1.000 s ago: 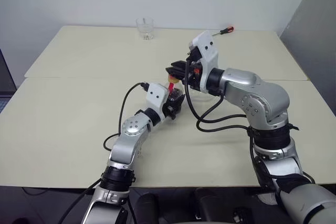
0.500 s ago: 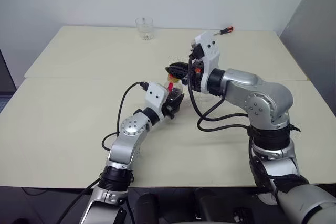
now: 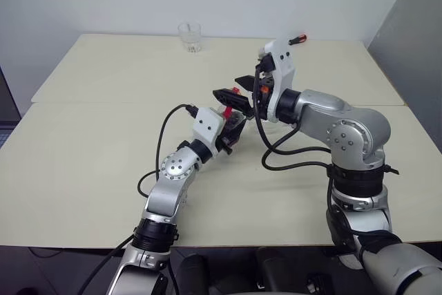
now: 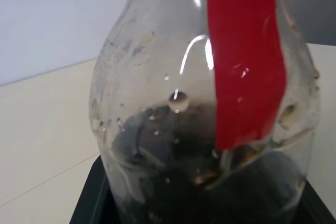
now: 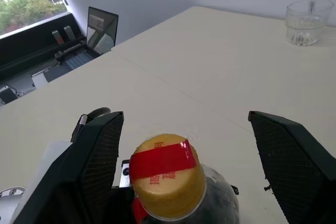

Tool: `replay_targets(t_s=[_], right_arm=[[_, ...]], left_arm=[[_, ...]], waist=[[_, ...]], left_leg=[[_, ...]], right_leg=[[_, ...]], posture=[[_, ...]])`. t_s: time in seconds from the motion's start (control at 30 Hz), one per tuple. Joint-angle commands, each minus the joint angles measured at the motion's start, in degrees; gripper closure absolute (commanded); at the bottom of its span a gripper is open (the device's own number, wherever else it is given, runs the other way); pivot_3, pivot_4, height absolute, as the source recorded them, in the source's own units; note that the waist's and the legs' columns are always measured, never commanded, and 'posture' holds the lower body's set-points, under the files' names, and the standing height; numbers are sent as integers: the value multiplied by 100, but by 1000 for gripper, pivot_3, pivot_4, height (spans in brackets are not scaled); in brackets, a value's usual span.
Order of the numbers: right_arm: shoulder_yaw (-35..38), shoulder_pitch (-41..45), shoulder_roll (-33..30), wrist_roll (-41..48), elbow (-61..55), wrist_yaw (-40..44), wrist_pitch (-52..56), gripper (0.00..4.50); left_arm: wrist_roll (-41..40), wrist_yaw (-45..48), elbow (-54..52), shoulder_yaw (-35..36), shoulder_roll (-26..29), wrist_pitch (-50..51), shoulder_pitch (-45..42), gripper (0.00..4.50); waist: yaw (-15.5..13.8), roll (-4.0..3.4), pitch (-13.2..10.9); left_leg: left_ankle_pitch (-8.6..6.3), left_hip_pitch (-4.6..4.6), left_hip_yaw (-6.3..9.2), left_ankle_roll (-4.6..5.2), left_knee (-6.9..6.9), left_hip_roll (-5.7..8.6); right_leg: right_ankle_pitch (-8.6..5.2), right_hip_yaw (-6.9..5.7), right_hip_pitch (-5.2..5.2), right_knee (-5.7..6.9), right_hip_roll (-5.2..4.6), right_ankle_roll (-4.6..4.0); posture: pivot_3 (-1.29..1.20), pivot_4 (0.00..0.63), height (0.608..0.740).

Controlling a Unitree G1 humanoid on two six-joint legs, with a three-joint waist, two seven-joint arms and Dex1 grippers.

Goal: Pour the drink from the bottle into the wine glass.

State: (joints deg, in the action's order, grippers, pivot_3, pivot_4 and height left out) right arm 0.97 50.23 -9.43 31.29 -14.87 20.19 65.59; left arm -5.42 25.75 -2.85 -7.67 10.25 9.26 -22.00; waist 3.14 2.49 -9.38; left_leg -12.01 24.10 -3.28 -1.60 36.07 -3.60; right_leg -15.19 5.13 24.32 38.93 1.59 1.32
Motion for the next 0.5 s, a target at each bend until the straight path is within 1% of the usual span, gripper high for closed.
replay_targets(t_s=[0.03,0.07,0.1,0.13,0.17,0.27,0.3,0.5], right_arm=[[133,104,22,151,-194,-44,-25,788],[135,104,23,161,-203,-61,-28,1009],[129,93,23,173,-224,-77,-17,1389],[117,75,18,188,-247,-92,-4,1677],[108,62,12,204,-262,-106,5,2104],[70,-3,-6,252,-346,-121,49,3137],[66,-23,-5,265,-381,-131,68,3264],[52,-44,15,294,-462,-187,130,3259]], left_arm=[[-15,17,-202,0,-18,-223,-118,2686],[-16,22,-199,1,-15,-223,-121,2686],[-19,27,-194,4,-12,-223,-124,2686],[-24,31,-191,6,-12,-223,-126,2686],[-27,34,-189,8,-12,-222,-127,2686],[-32,38,-185,10,-14,-222,-130,2686],[-32,37,-179,12,-14,-221,-131,2698],[-46,29,-160,36,-20,-212,-146,3051]], waist=[[2,0,0],[3,0,0],[4,0,0],[4,0,0],[5,0,0],[6,0,0],[6,0,0],[7,0,0]], left_leg=[[0,0,0,0,0,0],[0,0,-1,0,0,0],[0,0,-1,0,0,1],[0,0,-1,0,0,0],[0,0,-1,0,0,0],[0,1,1,0,0,0],[0,2,1,0,0,0],[0,2,1,0,1,0]], right_leg=[[0,1,0,0,0,0],[0,1,0,0,0,0],[0,1,0,0,0,0],[0,1,0,0,0,0],[0,0,0,0,0,0],[0,-1,0,-1,0,1],[0,0,0,-1,0,1],[-1,-1,0,-1,0,1]], posture=[[0,150,740],[0,150,740],[0,150,740],[0,150,740],[0,150,740],[0,150,740],[0,150,740],[0,150,740]])
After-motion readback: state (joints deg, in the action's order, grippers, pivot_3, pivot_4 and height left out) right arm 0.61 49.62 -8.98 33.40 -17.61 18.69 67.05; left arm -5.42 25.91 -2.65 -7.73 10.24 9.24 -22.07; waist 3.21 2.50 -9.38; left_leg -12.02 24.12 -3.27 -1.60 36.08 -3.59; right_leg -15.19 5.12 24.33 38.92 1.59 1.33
